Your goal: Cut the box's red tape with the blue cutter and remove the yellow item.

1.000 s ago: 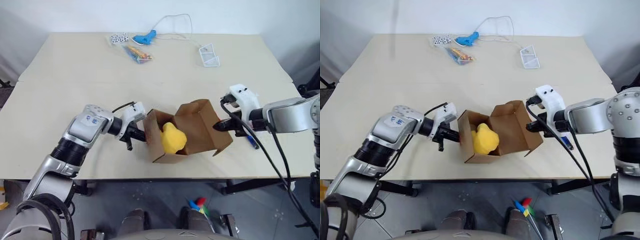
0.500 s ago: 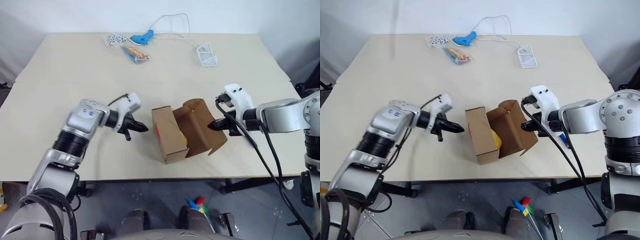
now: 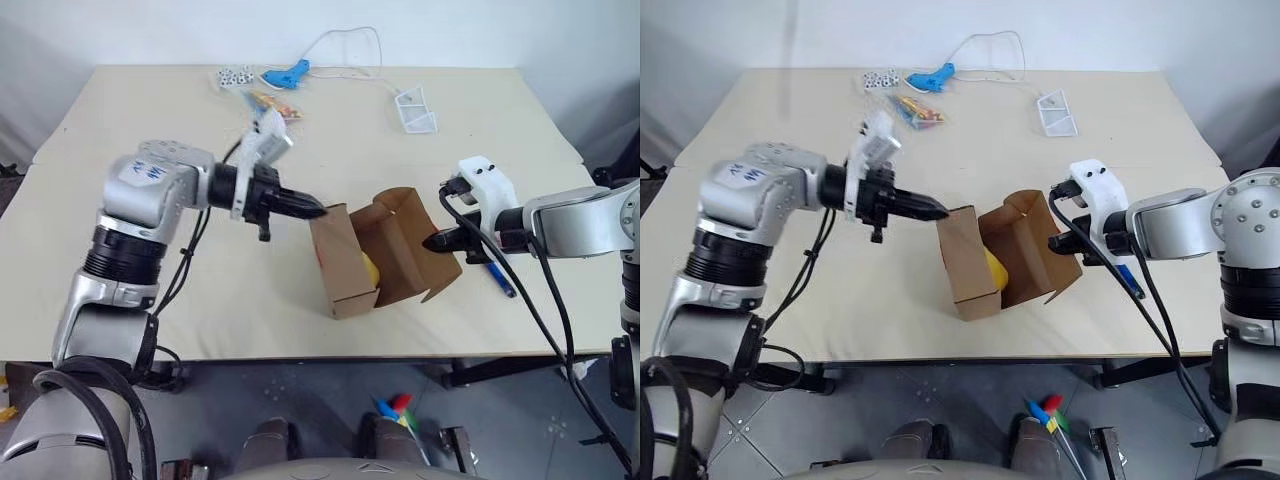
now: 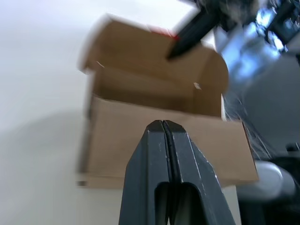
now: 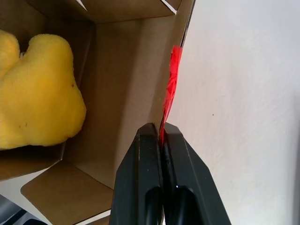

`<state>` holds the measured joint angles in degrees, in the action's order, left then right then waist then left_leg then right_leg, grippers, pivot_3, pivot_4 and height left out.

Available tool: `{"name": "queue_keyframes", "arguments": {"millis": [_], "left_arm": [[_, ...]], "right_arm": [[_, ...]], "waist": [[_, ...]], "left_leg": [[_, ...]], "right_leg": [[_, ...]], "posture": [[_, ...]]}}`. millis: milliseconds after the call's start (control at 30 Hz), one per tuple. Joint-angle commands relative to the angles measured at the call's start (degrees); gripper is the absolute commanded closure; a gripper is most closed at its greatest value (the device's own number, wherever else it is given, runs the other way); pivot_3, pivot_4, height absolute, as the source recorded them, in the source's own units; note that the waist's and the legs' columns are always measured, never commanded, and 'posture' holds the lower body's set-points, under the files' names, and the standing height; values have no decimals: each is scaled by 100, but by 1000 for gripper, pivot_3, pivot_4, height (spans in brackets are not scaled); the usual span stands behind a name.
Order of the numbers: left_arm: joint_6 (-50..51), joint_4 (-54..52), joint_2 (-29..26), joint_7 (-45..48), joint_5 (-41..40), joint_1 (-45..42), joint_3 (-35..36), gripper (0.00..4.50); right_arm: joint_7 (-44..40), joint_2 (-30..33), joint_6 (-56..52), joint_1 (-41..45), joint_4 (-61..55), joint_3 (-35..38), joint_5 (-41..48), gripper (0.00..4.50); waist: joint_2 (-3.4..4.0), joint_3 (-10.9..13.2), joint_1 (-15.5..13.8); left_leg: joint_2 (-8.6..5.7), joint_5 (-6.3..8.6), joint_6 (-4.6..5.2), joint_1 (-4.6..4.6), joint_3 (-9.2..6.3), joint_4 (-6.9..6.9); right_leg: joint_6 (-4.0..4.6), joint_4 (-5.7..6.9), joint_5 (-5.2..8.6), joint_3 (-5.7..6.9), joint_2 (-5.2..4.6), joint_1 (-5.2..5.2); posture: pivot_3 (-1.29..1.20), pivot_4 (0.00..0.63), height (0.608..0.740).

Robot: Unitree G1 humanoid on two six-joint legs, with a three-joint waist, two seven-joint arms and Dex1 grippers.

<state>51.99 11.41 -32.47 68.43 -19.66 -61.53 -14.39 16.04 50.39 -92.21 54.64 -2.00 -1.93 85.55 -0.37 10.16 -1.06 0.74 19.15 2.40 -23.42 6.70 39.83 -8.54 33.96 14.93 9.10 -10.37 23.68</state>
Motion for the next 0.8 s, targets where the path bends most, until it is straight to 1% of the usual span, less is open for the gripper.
{"name": "queue_keyframes", "arguments": {"millis": [33,200,333,500,667,800], "left_arm": [[-275,-184,96,-38,276,-91,-377,4500],[-484,-77,297,50,452,-305,-647,4500],[-704,-49,253,188,722,-355,-971,4500],[-1246,-86,-115,399,1391,-255,-1572,4500],[-1661,-87,-453,555,1857,-188,-1825,4500],[-1754,-204,-721,549,2270,-69,-2029,4500]], "right_arm": [[-68,85,-29,156,-63,76,10,4480],[-104,78,-29,176,-63,44,-14,4480],[-95,53,-29,190,-74,40,3,4480],[-102,81,-29,201,-110,0,74,4480],[-89,133,-29,219,-110,-43,140,4480],[-62,181,-29,250,-107,-89,231,4480]], "waist": [[0,0,-7],[0,0,-16],[0,0,-12],[0,0,-7],[4,-3,-3],[16,-10,10]], "left_leg": [[0,0,0,0,0,0],[0,0,0,-1,1,1],[0,0,0,-1,1,1],[1,0,0,1,2,0],[2,0,0,12,3,1],[4,0,0,18,4,9]], "right_leg": [[0,0,0,0,0,0],[0,-2,0,0,0,1],[0,-1,0,0,0,0],[0,0,0,0,0,0],[0,1,0,-3,0,-9],[1,5,0,-6,0,-15]], "posture": [[0,150,740],[0,150,740],[0,150,740],[0,150,740],[0,150,740],[0,150,740]]}}
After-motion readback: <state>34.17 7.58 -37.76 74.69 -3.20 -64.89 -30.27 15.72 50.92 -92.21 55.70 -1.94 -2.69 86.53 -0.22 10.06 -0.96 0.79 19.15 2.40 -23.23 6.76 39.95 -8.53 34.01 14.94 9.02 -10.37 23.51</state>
